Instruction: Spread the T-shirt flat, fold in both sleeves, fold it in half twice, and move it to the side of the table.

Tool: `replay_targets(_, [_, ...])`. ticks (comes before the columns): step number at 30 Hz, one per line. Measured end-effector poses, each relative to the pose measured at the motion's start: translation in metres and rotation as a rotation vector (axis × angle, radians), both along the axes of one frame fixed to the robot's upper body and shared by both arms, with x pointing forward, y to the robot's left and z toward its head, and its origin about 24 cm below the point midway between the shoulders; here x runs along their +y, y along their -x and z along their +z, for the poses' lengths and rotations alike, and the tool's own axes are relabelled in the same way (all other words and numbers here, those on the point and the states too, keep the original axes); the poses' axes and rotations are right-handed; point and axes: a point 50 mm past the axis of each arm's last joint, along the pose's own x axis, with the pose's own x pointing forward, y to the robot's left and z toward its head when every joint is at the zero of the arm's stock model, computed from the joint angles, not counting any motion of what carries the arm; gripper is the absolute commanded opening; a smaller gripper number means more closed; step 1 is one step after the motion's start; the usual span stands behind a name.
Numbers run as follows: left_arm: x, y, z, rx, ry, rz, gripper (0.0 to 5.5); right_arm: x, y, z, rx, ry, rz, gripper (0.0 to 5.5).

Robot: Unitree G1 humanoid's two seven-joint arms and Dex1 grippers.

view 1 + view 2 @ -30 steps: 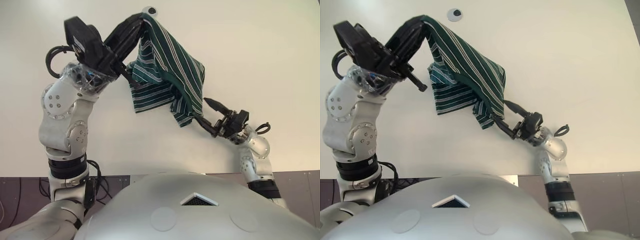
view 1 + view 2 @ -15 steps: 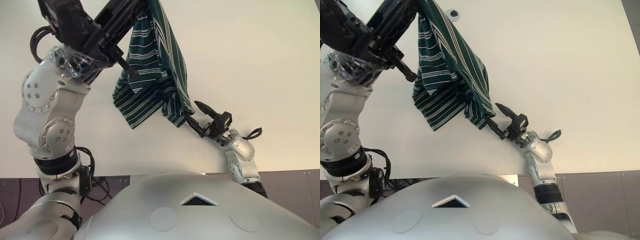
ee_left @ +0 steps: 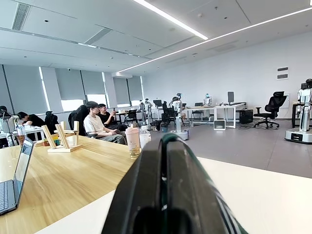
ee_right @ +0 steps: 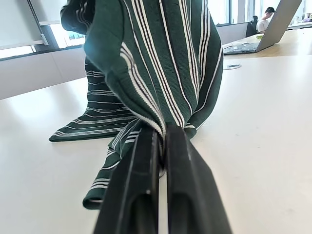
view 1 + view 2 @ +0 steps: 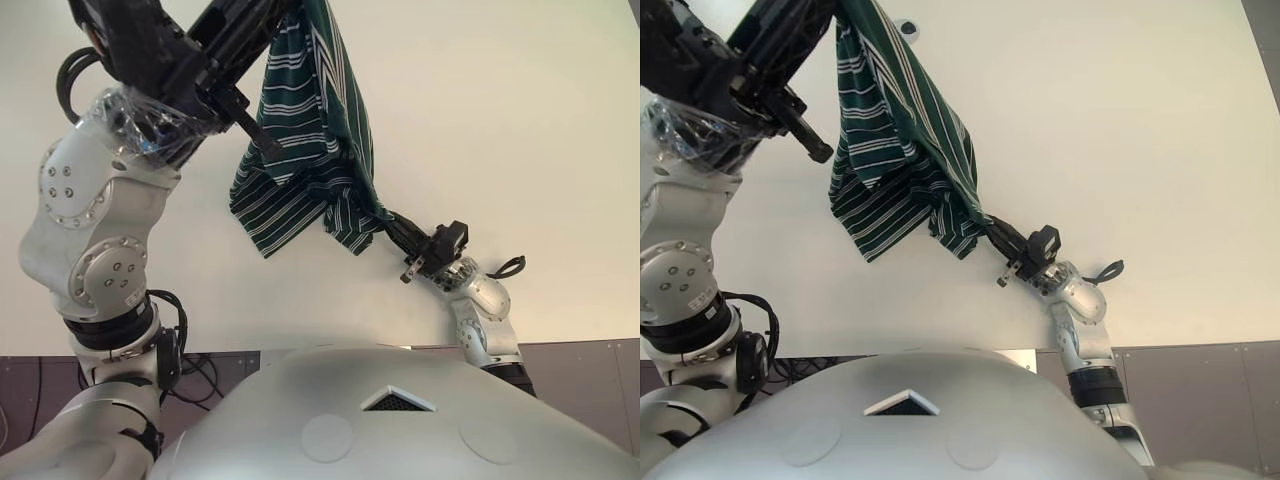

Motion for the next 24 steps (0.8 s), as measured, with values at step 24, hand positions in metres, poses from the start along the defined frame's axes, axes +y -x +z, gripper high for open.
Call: replay_targets(24, [0.094,-0.127,0.023,-0.832,-1.531,0.206,0.0,-0.015,-0.237,0.201,-0.662,0.588,-0.157,0.02])
